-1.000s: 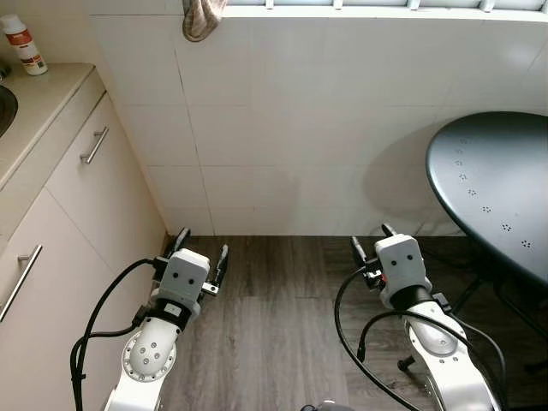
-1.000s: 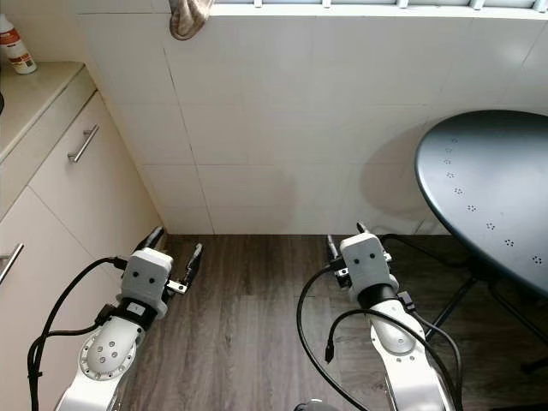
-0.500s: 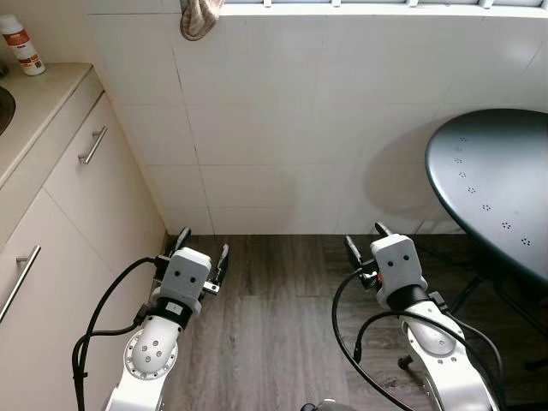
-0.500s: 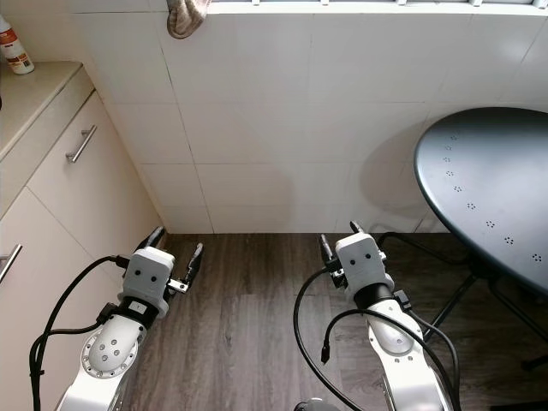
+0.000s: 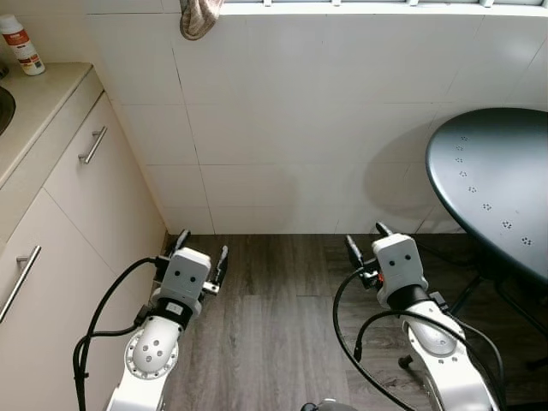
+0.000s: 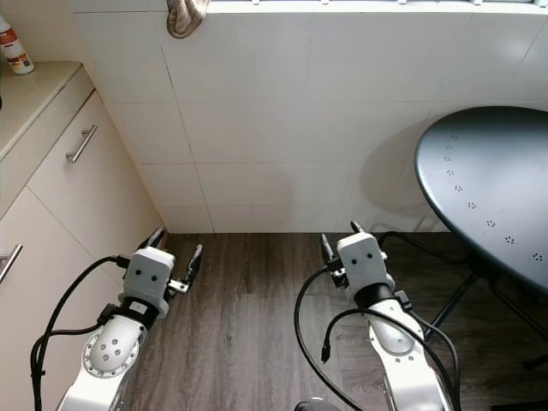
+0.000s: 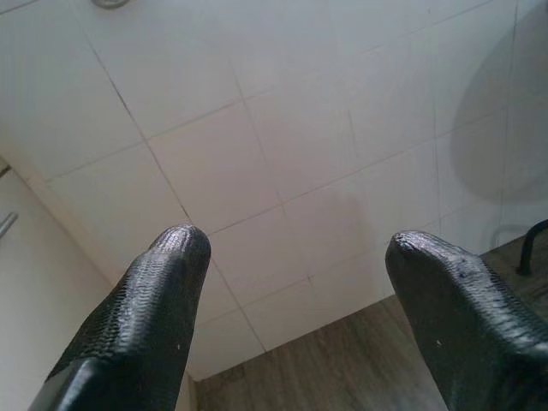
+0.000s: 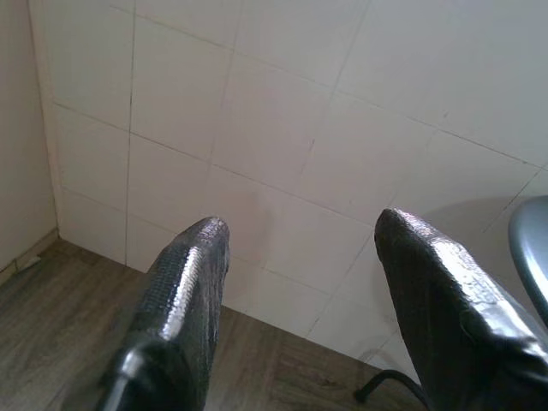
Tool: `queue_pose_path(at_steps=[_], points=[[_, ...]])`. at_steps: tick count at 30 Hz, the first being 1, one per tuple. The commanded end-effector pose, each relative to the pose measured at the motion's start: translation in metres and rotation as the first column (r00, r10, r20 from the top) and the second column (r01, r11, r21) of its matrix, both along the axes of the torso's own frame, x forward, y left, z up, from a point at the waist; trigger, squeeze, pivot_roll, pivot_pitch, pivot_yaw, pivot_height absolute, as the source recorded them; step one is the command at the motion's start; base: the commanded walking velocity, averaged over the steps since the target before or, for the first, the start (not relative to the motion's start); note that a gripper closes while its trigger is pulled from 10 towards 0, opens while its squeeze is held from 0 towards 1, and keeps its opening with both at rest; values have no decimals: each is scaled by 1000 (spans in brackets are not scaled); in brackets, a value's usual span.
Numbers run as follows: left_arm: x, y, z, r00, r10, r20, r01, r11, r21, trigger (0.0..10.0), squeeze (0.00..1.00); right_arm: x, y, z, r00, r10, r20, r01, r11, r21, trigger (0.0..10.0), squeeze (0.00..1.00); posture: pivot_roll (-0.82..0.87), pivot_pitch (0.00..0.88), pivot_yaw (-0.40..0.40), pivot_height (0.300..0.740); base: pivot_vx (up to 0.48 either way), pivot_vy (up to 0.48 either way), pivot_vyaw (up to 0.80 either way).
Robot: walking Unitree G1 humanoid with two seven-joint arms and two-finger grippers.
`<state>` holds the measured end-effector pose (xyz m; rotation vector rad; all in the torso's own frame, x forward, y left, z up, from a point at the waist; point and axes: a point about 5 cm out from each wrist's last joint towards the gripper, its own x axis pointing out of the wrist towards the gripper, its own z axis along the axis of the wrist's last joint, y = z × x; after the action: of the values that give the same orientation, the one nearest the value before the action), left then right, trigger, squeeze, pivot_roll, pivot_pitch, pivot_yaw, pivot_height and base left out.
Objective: Kitchen organization
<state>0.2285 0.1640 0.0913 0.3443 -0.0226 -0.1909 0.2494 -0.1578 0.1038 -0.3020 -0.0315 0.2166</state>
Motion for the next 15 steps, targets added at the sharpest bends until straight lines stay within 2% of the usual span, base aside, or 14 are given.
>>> queue_pose_path(at_steps=[1, 15], points=[[-1, -2, 2, 1000, -2, 5, 2, 1000, -10, 10000, 0, -1, -3, 1, 1000, -8, 2, 8, 1000, 9, 10000, 0, 10, 64, -8, 740, 0, 0, 0], [-1, -2, 3, 1000, 1, 4, -1, 1000, -14, 10000, 0, -1, -2, 2, 1000, -7, 2, 7, 1000, 12, 10000, 0, 9, 65, -8, 740, 0, 0, 0]])
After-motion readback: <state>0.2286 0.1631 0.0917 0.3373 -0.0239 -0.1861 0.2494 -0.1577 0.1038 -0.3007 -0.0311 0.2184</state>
